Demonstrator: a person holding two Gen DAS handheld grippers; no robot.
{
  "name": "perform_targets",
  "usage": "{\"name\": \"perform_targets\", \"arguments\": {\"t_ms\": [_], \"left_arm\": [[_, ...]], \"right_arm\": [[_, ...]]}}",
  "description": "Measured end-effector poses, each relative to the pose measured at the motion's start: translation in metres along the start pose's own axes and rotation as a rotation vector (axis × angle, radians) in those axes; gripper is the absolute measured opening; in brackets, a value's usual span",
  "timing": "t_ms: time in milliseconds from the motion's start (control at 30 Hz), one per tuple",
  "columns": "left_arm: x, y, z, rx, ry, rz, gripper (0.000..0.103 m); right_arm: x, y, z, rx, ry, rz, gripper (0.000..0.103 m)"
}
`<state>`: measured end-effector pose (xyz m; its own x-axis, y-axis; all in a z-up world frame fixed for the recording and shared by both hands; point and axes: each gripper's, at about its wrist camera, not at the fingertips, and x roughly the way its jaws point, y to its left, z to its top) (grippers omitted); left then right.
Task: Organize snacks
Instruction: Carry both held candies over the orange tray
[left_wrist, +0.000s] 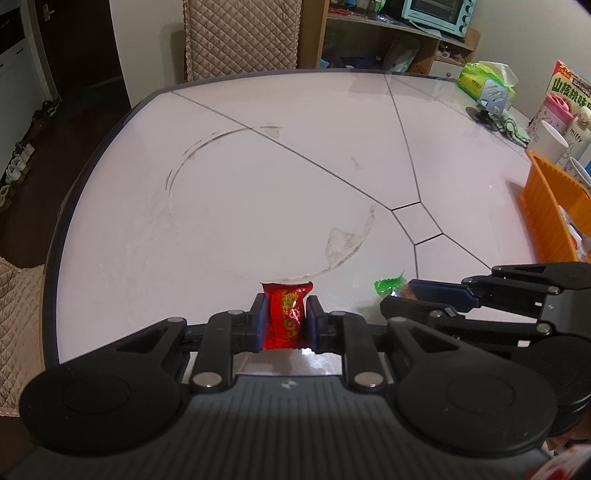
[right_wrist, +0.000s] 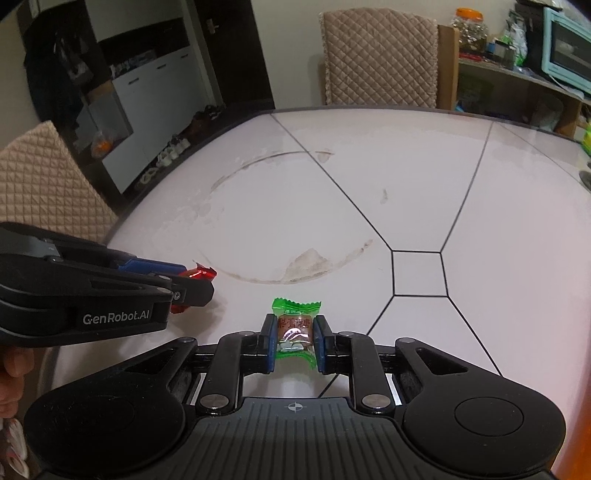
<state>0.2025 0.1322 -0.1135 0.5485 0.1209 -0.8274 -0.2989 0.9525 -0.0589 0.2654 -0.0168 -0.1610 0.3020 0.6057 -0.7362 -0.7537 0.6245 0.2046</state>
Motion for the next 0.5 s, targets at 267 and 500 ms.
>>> {"name": "perform_targets", "arguments": {"t_ms": [267, 500], "left_arm": [[-0.020, -0.009, -0.005, 0.020, -0.022, -0.021, 0.019], [-0.037, -0.023, -0.012, 0.038, -0.036, -0.056, 0.019]], "right_arm": [[-0.035, -0.014, -0.005, 0.101, -0.035, 0.013, 0.020], [-0.071, -0.021, -0.013, 0.168, -0.074, 0.016, 0.020]]}}
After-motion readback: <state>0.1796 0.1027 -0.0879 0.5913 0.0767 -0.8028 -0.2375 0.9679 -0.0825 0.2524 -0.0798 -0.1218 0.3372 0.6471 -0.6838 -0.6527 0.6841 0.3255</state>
